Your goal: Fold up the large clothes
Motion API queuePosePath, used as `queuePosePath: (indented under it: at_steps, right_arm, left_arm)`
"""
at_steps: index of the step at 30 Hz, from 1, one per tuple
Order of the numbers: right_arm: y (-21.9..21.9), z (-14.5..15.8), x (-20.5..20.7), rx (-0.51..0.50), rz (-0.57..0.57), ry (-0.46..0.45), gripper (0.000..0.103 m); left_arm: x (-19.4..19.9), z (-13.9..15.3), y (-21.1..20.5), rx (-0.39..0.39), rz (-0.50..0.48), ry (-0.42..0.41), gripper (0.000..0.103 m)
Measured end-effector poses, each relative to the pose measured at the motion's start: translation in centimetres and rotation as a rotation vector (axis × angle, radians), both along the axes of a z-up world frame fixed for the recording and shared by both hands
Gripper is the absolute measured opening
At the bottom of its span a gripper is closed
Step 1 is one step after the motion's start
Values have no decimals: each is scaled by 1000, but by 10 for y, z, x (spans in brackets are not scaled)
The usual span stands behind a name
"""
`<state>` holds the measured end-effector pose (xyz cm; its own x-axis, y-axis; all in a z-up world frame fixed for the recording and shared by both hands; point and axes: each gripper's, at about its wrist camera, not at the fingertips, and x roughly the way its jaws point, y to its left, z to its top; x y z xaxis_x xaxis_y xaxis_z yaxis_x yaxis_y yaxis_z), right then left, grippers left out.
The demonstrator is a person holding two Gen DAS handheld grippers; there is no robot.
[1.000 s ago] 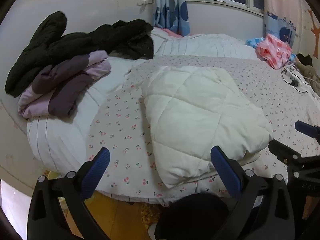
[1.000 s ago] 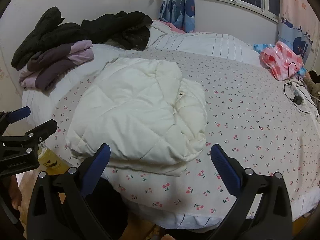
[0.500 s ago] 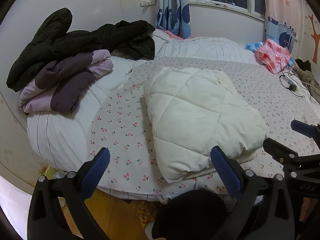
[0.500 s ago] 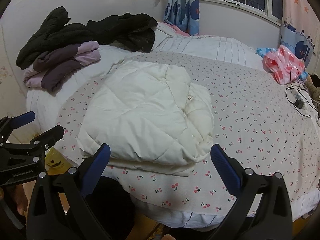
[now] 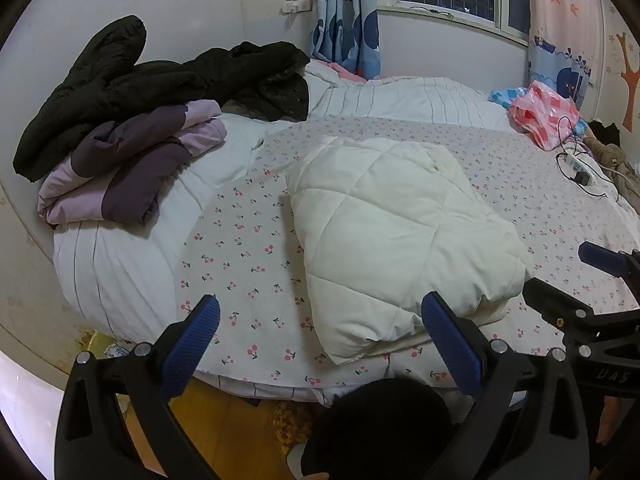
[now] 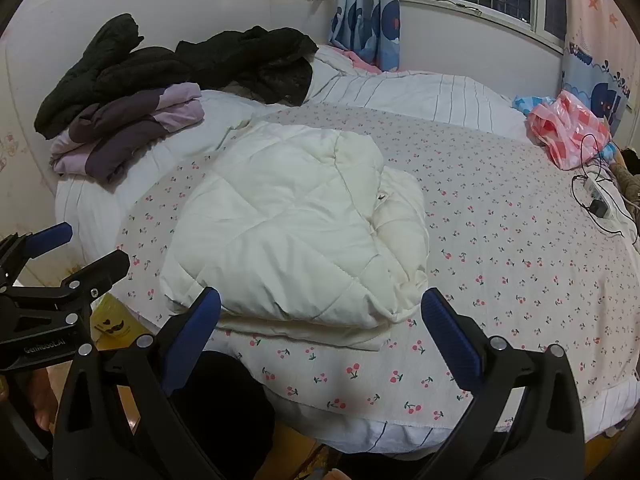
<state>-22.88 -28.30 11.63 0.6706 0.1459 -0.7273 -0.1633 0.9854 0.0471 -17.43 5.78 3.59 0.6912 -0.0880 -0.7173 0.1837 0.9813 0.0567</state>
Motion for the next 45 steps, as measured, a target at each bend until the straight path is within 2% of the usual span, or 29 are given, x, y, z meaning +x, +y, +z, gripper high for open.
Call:
queuePosePath:
  at_steps: [17, 25, 29, 45]
  right_arm:
    - [-10, -7, 5, 1, 1, 35, 97]
    - [-13, -10, 6, 43, 17, 50, 97]
    - [-11, -17, 14, 45, 20, 115, 97]
    - [-15, -18, 13, 23, 9, 109, 97]
  left_arm:
    - [4, -6, 0, 6, -1, 26, 96]
    - [5, -8, 1, 7, 10, 41, 96]
    - [5, -8, 1, 6, 5, 39, 96]
    - [7, -11, -2, 2, -19, 60, 96]
